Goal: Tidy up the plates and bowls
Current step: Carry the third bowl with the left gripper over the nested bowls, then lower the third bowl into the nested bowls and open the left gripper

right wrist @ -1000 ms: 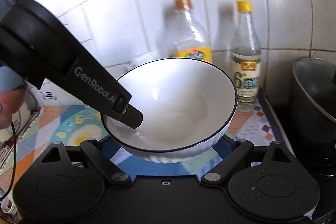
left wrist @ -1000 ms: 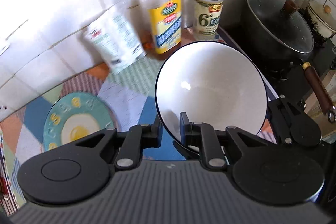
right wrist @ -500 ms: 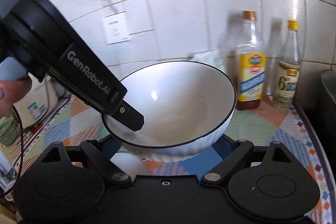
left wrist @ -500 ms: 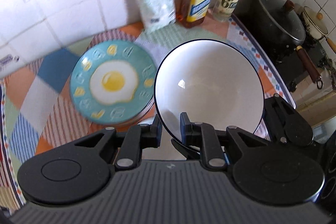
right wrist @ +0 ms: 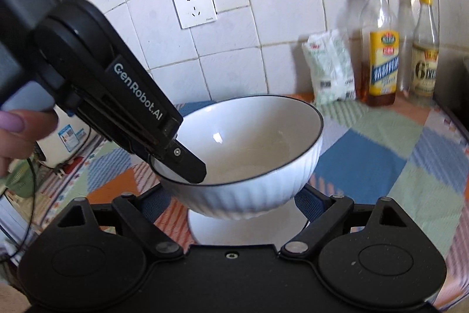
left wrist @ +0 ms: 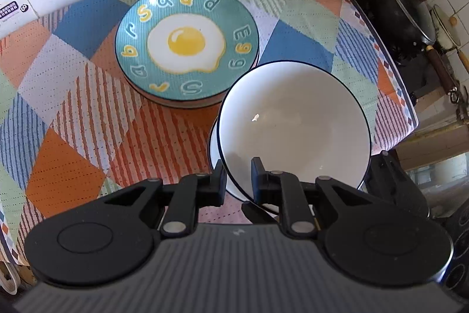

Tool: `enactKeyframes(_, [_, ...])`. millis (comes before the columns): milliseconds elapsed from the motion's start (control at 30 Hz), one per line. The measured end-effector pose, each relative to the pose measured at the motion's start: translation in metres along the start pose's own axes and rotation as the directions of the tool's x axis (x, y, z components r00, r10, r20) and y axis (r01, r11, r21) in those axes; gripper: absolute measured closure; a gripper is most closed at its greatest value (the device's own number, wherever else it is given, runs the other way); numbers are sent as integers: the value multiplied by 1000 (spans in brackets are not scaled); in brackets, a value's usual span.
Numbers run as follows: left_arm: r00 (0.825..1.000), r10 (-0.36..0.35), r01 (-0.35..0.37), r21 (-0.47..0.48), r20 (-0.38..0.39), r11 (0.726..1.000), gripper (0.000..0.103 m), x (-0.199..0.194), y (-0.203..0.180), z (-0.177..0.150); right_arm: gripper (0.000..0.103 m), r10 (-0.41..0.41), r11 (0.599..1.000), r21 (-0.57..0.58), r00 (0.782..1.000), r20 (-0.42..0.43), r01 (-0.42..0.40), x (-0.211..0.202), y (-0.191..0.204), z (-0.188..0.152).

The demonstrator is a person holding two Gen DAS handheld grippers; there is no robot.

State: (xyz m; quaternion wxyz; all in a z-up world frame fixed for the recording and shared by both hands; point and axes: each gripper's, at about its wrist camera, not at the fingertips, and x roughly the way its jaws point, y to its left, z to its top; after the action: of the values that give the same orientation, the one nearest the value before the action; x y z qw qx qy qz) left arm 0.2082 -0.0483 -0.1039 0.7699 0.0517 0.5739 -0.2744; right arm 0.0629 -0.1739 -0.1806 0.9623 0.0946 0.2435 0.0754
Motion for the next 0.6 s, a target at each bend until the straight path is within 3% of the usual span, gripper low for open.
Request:
enactKeyframes(267, [999, 16, -15, 31, -30, 999, 88, 20, -3, -5, 9, -37, 999, -29, 998, -50, 36, 10, 5, -12])
enactKeyframes(400, [997, 70, -67, 83, -30, 994, 87, 17, -11, -8, 10, -106, 992, -81, 990, -98, 99, 15, 18, -11])
enactKeyframes(600, [996, 83, -79, 87, -45, 993, 87, 23, -11, -5, 10, -173, 982, -99, 980, -100, 163, 21, 24, -13])
